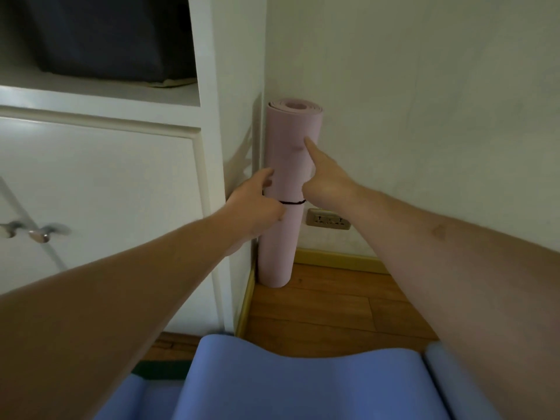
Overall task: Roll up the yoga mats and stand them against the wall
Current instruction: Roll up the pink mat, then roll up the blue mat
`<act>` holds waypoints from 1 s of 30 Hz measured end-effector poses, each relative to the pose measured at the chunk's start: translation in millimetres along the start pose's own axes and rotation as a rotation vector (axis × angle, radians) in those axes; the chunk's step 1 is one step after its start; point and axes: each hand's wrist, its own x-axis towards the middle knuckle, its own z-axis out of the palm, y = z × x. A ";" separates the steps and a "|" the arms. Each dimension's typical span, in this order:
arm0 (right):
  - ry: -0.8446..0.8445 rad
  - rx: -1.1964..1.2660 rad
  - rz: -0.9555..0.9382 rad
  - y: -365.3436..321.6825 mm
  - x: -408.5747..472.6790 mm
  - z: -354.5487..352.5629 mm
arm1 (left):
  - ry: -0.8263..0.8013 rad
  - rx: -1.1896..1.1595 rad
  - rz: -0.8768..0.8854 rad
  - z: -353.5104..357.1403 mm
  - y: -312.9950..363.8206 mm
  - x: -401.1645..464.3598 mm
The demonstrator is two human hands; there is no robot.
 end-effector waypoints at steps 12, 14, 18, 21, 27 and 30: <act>-0.325 -0.076 0.199 71.2 -220.8 92.6 | -0.046 0.295 -0.240 9.9 -141.6 -181.9; -0.400 -0.105 0.201 83.5 -292.8 120.9 | -0.102 0.358 -0.345 17.5 -183.6 -242.9; -0.690 -0.212 0.298 102.0 -434.1 186.8 | -0.172 0.555 -0.605 33.4 -269.1 -367.3; -0.839 -0.260 0.354 112.3 -502.0 211.1 | -0.097 0.519 -0.908 32.2 -320.0 -430.6; -0.786 -0.305 0.511 123.4 -519.8 193.0 | -0.073 0.424 -0.880 30.2 -307.3 -441.1; -0.658 -0.214 0.681 136.8 -504.5 172.8 | -0.092 0.309 -0.737 63.7 -261.8 -423.7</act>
